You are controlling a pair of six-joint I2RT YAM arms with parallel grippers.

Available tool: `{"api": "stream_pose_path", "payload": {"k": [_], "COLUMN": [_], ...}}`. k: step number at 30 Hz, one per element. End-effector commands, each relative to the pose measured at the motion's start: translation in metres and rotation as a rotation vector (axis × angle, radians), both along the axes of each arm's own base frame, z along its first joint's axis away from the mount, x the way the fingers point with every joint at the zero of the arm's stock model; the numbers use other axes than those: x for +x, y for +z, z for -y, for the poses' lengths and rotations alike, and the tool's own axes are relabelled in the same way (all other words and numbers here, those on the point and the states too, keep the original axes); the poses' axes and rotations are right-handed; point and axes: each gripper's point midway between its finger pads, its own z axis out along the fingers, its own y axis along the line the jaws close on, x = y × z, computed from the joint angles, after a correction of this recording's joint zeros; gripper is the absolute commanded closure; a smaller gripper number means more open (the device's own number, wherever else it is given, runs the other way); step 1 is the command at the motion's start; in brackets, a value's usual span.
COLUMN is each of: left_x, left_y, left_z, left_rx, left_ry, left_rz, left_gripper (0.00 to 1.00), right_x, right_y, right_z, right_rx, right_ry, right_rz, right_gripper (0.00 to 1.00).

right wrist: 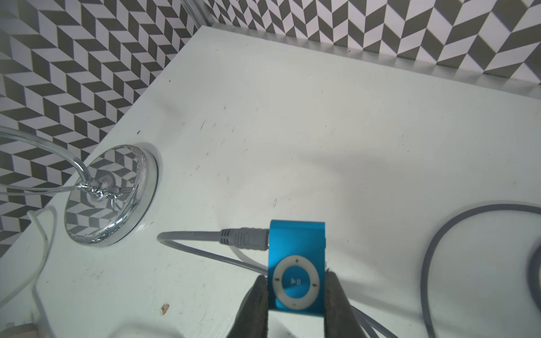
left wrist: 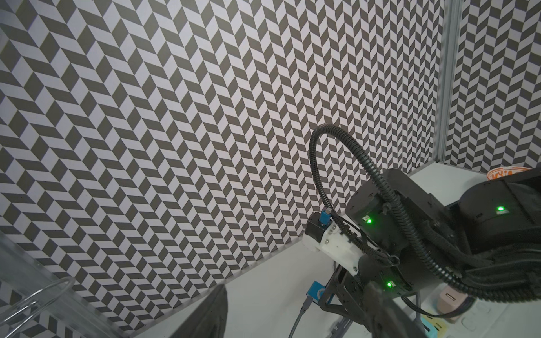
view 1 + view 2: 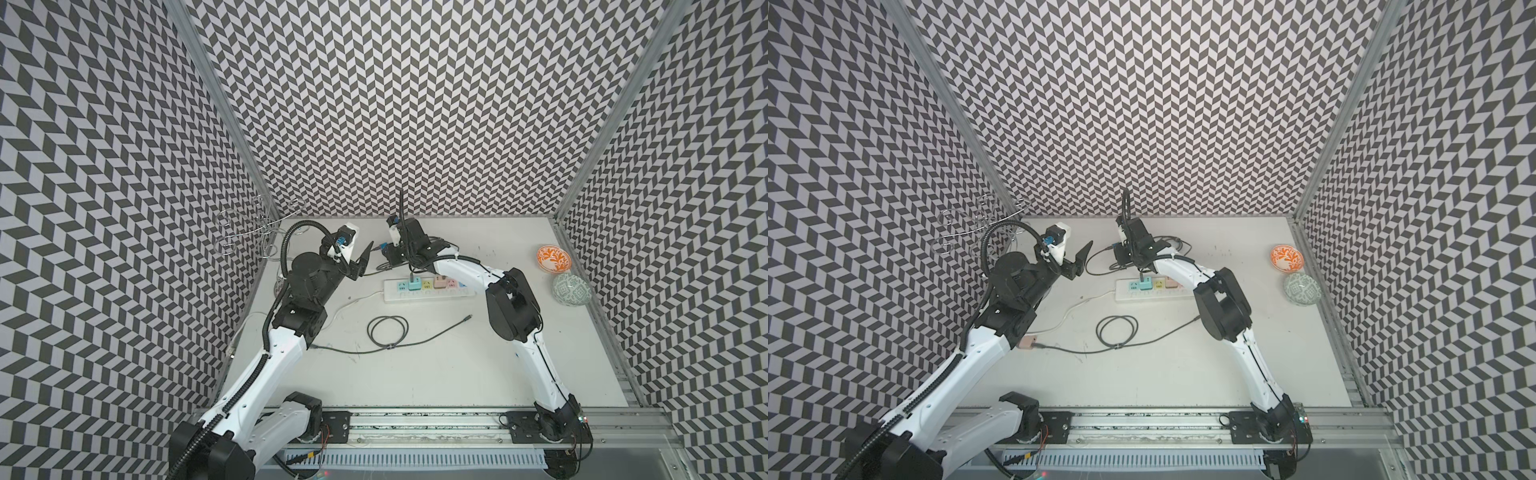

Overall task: Charge mp3
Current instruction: Place the MP3 player at the center of the board, then move the charging cable to the center of the board.

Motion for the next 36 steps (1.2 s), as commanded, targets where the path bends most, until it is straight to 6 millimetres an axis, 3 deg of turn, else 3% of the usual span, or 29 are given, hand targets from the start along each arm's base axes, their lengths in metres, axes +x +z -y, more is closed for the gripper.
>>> {"api": "stream_pose_path", "payload": {"k": [1, 6, 12, 15, 17, 19, 22, 29, 32, 36], "left_x": [-0.004, -0.007, -0.010, -0.009, -0.008, -0.009, -0.009, -0.007, -0.003, 0.003], "left_y": [0.000, -0.004, -0.013, -0.017, -0.018, -0.019, -0.018, -0.019, -0.012, -0.009], "left_z": [-0.006, -0.006, -0.007, -0.008, -0.008, -0.008, -0.011, -0.027, -0.047, -0.066], "left_rx": [-0.025, -0.035, -0.050, -0.068, -0.069, -0.068, -0.071, -0.098, -0.169, -0.233], "left_ry": [0.015, 0.016, 0.015, 0.022, 0.023, 0.027, 0.038, 0.098, 0.166, 0.215], "left_rz": [-0.016, -0.040, -0.070, -0.096, -0.109, -0.114, -0.115, -0.149, -0.164, -0.195], "left_gripper": [0.25, 0.25, 0.24, 0.24, 0.24, 0.24, 0.23, 0.21, 0.17, 0.17], "right_x": [-0.004, -0.016, -0.016, -0.017, -0.019, -0.022, -0.022, -0.030, -0.052, -0.110], "right_y": [-0.014, -0.038, -0.064, -0.073, -0.072, -0.059, -0.031, 0.074, 0.098, 0.105], "right_z": [-0.015, -0.023, -0.024, -0.025, -0.025, -0.029, -0.027, -0.009, 0.009, 0.037], "right_rx": [-0.010, -0.043, -0.074, -0.083, -0.081, -0.067, -0.056, -0.030, -0.049, -0.053], "right_ry": [0.034, 0.055, 0.060, 0.073, 0.088, 0.135, 0.165, 0.212, 0.231, 0.288], "right_rz": [-0.001, -0.052, -0.095, -0.109, -0.108, -0.091, -0.035, 0.185, 0.229, 0.299], "right_gripper": [0.94, 0.90, 0.84, 0.71, 0.57, 0.46, 0.38, 0.31, 0.30, 0.29]}}
